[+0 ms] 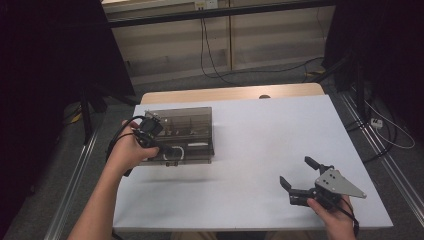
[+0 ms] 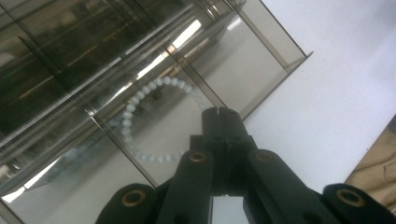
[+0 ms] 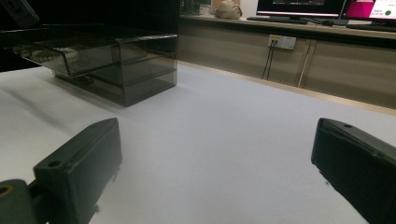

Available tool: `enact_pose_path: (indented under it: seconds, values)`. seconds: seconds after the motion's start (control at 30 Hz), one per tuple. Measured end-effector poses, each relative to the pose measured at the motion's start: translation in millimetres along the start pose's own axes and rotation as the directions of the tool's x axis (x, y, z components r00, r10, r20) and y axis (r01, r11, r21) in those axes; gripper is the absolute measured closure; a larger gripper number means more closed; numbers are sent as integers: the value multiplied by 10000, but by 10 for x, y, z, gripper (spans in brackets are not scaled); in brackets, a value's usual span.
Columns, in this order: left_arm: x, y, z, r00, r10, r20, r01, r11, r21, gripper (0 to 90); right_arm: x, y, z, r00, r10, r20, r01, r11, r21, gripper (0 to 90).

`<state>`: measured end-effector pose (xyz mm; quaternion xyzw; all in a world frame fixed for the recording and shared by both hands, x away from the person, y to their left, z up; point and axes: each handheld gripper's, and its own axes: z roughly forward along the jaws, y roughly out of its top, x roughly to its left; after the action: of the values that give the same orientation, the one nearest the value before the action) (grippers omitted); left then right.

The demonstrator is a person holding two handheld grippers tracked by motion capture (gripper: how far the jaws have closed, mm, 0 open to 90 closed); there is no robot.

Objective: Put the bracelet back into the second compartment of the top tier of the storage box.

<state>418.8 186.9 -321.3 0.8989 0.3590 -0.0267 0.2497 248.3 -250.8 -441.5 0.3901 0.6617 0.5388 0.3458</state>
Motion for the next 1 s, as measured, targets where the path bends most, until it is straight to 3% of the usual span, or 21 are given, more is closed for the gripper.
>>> enact_pose_path:
  seconds: [1.0]
  values:
    - [-165, -112, 127, 9979, 512, 389, -518, 9985, 165, 900, -2, 8, -6, 10000, 16, -5, -16, 10000, -14, 13]
